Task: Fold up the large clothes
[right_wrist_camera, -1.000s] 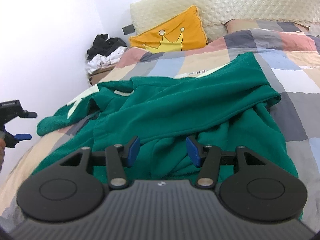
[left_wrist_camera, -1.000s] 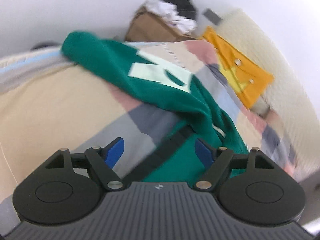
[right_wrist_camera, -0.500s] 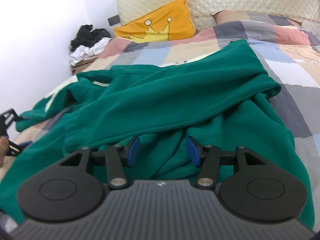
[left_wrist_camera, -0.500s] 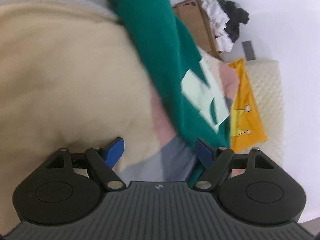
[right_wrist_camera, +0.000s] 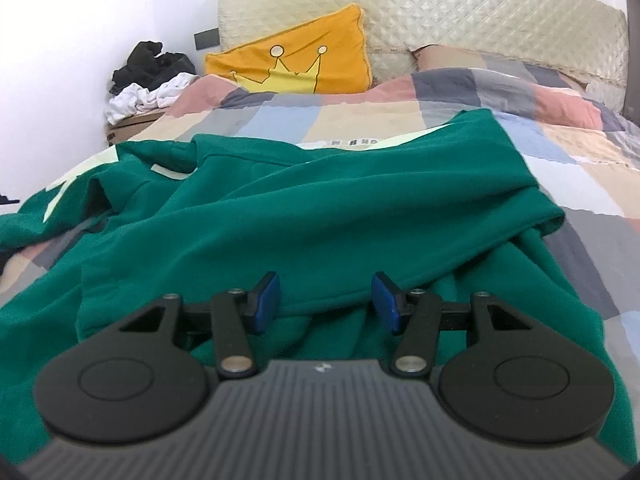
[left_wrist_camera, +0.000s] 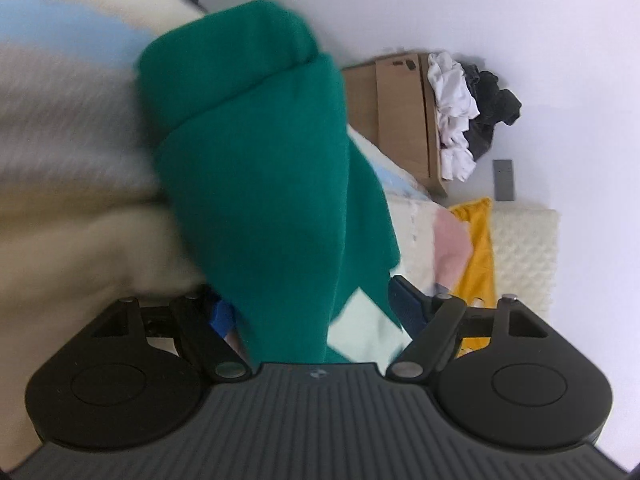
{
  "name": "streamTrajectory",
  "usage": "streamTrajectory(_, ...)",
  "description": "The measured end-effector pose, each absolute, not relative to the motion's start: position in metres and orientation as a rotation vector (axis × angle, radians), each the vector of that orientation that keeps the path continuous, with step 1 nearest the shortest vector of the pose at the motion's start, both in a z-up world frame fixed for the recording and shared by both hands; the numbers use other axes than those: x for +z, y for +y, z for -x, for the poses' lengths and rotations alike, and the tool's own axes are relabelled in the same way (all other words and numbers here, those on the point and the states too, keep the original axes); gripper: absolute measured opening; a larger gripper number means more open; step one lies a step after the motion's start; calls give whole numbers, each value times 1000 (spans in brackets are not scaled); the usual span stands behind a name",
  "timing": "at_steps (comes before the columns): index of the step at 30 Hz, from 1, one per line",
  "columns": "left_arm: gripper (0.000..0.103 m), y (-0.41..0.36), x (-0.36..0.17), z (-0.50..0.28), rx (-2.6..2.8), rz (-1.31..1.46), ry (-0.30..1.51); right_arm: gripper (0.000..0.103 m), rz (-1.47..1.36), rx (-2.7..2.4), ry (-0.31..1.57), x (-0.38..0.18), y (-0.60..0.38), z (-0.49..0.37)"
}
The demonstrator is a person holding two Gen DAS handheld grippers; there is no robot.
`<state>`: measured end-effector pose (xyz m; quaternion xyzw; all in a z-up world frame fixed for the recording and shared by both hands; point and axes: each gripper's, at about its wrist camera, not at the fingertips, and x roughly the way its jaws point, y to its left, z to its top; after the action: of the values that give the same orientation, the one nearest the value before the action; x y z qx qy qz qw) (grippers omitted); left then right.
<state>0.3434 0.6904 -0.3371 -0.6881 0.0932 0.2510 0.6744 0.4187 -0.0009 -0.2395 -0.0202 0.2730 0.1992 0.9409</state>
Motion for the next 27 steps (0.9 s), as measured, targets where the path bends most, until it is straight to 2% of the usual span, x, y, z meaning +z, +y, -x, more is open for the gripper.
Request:
streamTrajectory(3,79,701,-328,-355,617,1461,229,53,2,410,574,-238,-2,-427)
streamTrajectory(4,68,705,-325,-360,631,1416,255,53,1,405,584,-239,-2,-429)
streamTrajectory(5,51,710,-321,-366,662,1359,303,53,3,401,598,-241,-2,-431)
streamTrajectory(7,30,720,-316,-374,727,1266,389,53,-5,401,623,-247,-3,-436)
streamTrajectory(8,22,725,-314,-376,748,1240,405,53,-15,401,634,-249,-4,-437)
streamTrajectory(10,15,731,-299,-384,804,1143,454,53,-32,401,652,-253,-6,-439)
streamTrajectory(12,12,726,-264,-399,876,953,491,53,-26,411,654,-254,-6,-440)
streamTrajectory(18,10,680,-154,-435,874,581,442,53,-38,436,667,-243,-15,-442)
streamTrajectory(23,10,597,-71,-450,779,348,376,53,-83,441,660,-234,-34,-440)
streamTrajectory(27,10,525,-26,-471,737,219,366,54,-110,492,626,-222,-47,-437)
